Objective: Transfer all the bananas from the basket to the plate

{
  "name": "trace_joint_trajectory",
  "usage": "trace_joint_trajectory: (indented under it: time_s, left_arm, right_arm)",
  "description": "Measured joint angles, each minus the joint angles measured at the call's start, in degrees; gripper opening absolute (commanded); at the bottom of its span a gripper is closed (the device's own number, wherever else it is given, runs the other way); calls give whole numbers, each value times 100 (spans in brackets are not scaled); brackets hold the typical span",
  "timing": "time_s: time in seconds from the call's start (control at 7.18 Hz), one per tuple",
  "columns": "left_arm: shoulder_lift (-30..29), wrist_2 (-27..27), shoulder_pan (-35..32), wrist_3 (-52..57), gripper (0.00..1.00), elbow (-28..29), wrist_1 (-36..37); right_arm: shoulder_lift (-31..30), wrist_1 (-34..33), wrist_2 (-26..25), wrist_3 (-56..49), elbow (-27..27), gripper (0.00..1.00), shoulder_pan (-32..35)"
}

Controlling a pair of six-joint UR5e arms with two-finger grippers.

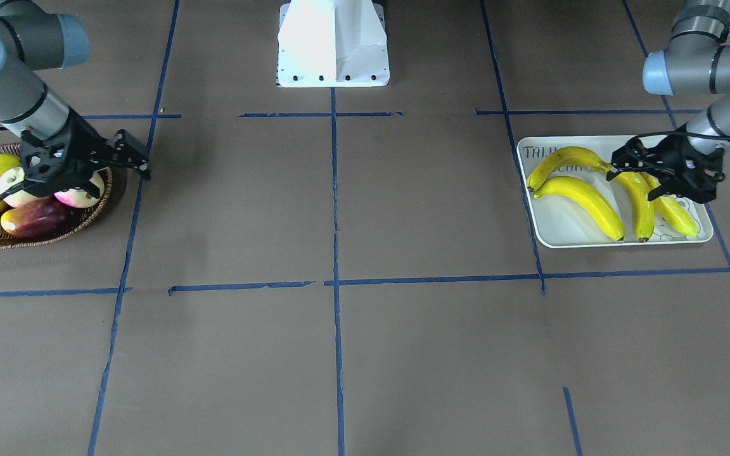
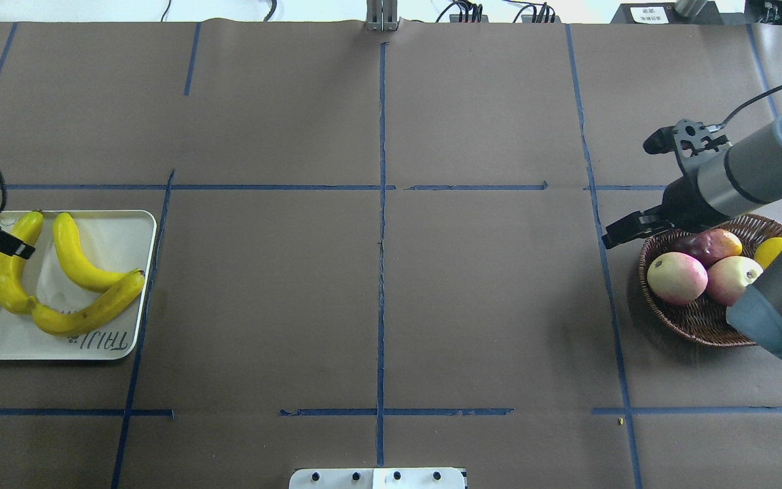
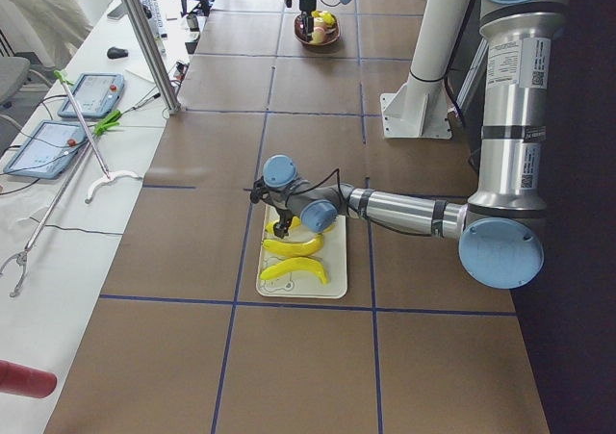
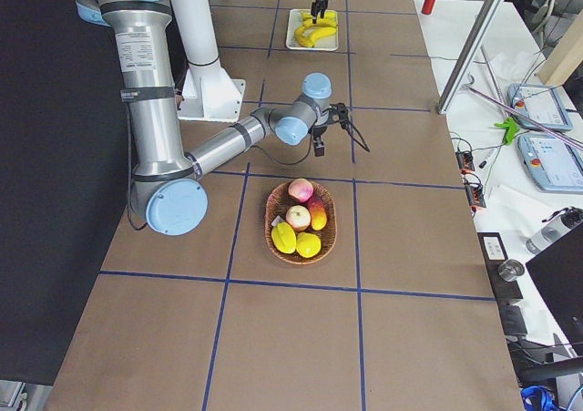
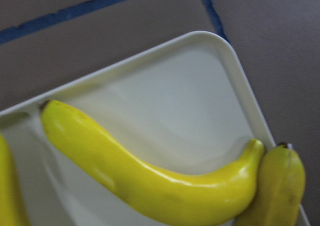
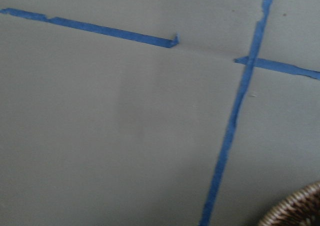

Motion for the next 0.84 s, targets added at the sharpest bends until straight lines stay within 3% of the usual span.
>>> trace_joint_trajectory:
  time_s: [0.14,0.42,0.84]
  left_arm:
    - [0,3,-554,857,99,73,585]
    - [-21,2,-1508,1907,99,38,1868]
    - [25,-48,-2126,2117,100,-37,2752]
  right_arm:
    - [-289,-88,83,-714,-17,100,305]
    - [-542,-893,166,-2419,-7,100,1017]
    - [-842,-2023,247,-4593,-157,100,2071]
